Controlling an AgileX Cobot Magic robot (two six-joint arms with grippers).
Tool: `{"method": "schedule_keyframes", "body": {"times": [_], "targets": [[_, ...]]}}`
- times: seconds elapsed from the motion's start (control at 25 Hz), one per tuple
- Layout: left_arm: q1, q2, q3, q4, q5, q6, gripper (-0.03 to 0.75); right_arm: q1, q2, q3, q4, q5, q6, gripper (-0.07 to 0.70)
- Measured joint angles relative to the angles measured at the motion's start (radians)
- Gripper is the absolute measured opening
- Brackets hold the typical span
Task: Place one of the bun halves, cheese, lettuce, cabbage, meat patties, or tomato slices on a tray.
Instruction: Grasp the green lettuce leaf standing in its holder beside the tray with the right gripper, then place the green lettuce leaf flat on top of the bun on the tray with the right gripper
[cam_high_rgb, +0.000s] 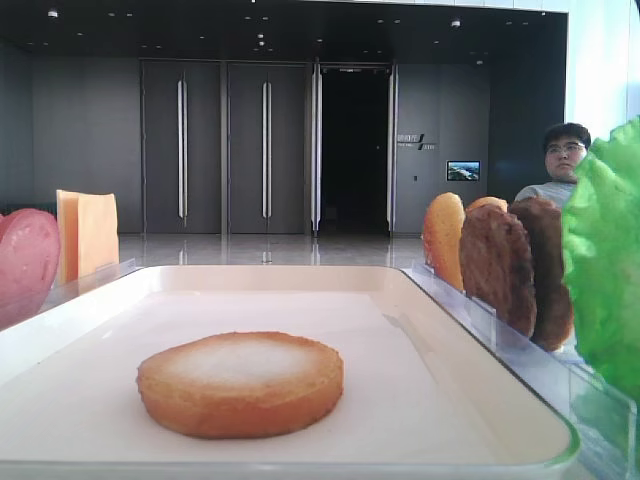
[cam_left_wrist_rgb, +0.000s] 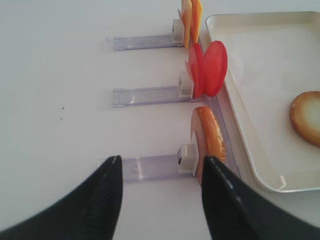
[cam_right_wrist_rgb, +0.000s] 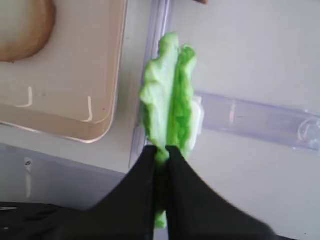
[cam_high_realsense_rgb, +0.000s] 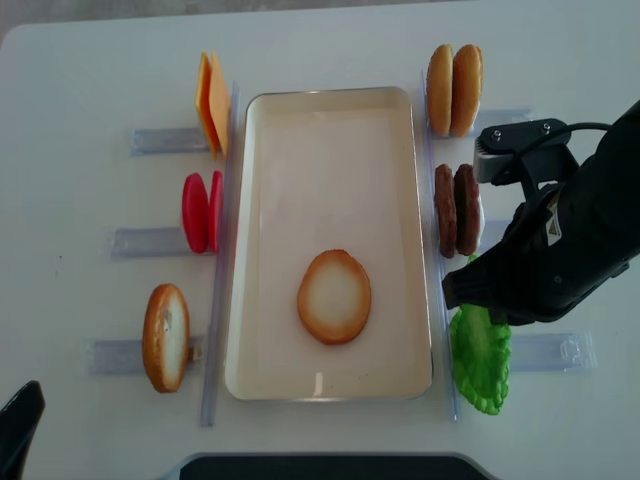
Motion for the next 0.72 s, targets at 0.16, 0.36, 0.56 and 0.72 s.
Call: {"method": "schedule_keyframes", "body": {"times": [0.16, 0.36, 0.56, 0.72], "targets": [[0.000, 0.000, 0.000, 0.000, 0.000, 0.000, 0.391, 0.043, 0.000, -0.058, 0.025, 0.040, 0.000, 0.006], [0.000, 0.000, 0.000, 0.000, 0.000, 0.000, 0.391, 0.062, 0.000, -0.184, 0.027, 0.139, 0.001, 0.006], [0.000, 0.000, 0.000, 0.000, 0.000, 0.000, 0.391, 0.063, 0.000, -0.254, 0.024, 0.180, 0.006, 0.006], [0.000, 0.000, 0.000, 0.000, 0.000, 0.000, 0.391, 0.063, 0.000, -0.263, 0.037, 0.168, 0.007, 0.006]]}}
